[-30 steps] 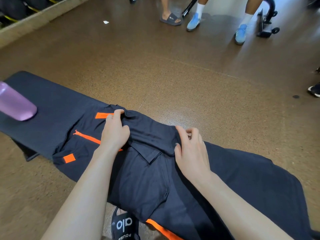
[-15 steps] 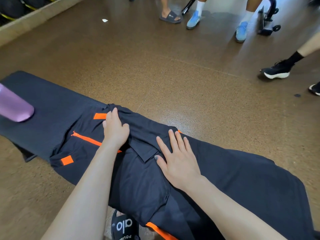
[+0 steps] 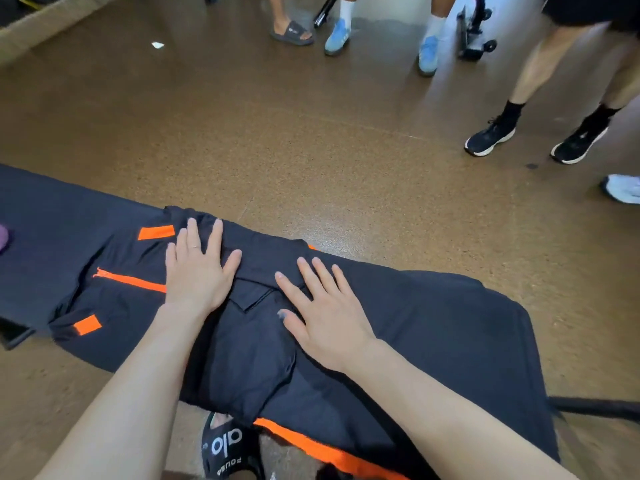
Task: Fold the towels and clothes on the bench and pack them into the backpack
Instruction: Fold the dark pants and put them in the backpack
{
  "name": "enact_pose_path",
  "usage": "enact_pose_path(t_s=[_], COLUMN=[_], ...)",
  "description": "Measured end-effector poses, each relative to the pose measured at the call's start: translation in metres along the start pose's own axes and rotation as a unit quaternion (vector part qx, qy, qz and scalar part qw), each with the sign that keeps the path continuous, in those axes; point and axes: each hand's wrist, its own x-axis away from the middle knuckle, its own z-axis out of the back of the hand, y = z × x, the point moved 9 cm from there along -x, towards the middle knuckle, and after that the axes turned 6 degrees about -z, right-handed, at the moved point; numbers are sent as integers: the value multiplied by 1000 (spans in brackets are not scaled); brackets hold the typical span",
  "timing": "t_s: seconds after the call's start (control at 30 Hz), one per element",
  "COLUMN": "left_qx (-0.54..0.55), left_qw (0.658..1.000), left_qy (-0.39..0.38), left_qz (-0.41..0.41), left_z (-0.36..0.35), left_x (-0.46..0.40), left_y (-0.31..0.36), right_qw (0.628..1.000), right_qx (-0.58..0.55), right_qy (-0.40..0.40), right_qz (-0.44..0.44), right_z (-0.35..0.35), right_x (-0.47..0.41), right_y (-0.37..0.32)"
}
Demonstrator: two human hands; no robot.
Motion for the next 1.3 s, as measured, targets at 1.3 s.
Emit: enact_pose_path(t_s=[1.3], left_qx=[-191], left_qw=[846], left_qy=[-31], left_qz=[-497], left_z=[-81], left_x=[353], left_y=[437], right_qw=[729], right_qx=[-486], right_qy=[45], right_qz=[-481], right_z=[17], right_x=[242], right_y=[266])
